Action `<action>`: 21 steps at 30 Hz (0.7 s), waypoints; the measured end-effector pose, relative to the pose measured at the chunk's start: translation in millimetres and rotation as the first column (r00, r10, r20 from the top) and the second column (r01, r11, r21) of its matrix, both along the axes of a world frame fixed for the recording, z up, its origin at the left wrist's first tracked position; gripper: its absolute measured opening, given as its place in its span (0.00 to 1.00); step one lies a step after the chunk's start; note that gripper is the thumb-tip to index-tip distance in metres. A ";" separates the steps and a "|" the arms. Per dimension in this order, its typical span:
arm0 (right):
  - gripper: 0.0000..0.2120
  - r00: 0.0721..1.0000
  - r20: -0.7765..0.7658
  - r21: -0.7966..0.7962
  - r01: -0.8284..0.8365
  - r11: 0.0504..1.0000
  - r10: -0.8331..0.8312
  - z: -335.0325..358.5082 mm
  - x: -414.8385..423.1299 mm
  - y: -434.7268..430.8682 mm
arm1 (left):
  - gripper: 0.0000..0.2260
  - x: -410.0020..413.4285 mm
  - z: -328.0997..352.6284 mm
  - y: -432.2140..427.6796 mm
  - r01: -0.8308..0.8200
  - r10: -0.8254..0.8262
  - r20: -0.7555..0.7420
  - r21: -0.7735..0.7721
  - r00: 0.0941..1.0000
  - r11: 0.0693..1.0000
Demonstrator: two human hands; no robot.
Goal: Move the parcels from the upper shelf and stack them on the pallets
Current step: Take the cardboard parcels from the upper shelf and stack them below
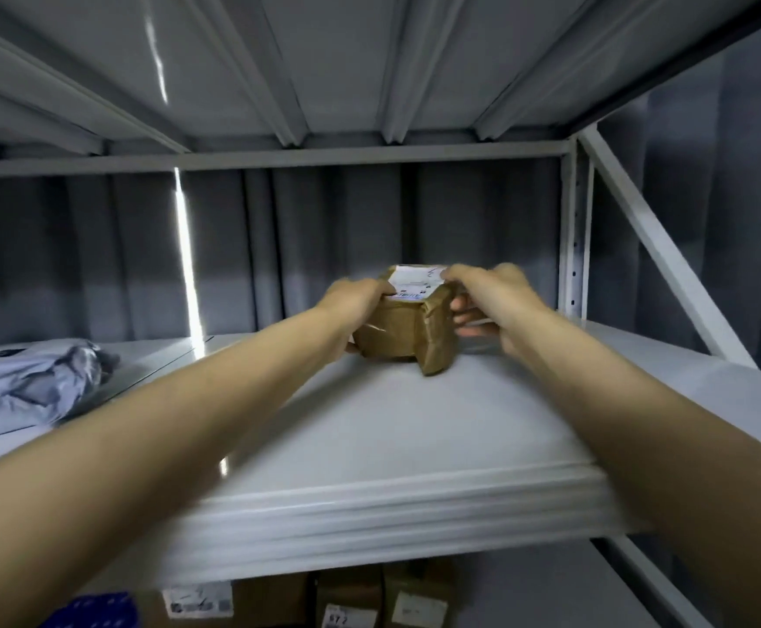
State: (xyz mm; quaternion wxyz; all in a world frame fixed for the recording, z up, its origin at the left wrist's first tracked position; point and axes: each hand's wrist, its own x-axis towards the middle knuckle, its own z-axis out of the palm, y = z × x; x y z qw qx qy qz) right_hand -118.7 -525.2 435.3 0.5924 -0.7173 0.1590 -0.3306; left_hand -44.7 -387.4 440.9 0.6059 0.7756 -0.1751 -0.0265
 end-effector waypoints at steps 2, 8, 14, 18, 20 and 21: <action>0.10 1.000 0.021 -0.027 0.018 0.999 -0.018 -0.2 -0.7 12.9 | 0.18 -5.9 -1.2 13.2 0.001 -0.001 0.000 -0.020 1.000 1.000; 0.15 0.989 0.142 -0.074 0.039 0.997 -0.028 -7.6 -8.5 71.0 | 0.14 -26.0 -4.5 76.2 -0.037 0.041 0.030 -0.125 0.999 0.991; 0.15 0.958 0.288 -0.076 0.011 0.997 0.012 -14.1 -25.2 143.2 | 0.17 -53.3 -6.1 146.3 -0.008 0.017 0.041 -0.215 0.999 0.977; 0.21 0.931 0.348 -0.017 -0.116 0.993 0.114 -16.9 -43.0 195.3 | 0.13 -77.3 -13.9 196.3 -0.014 0.034 0.064 -0.286 0.997 0.958; 0.21 0.913 0.367 0.016 -0.198 0.980 0.178 -20.8 -56.1 217.1 | 0.13 -89.8 -20.9 219.5 -0.019 0.044 0.075 -0.307 0.996 0.951; 0.20 0.899 0.383 0.033 -0.241 0.970 0.210 -24.1 -62.9 227.8 | 0.15 -95.2 -25.4 231.6 -0.014 0.040 0.078 -0.306 0.996 0.952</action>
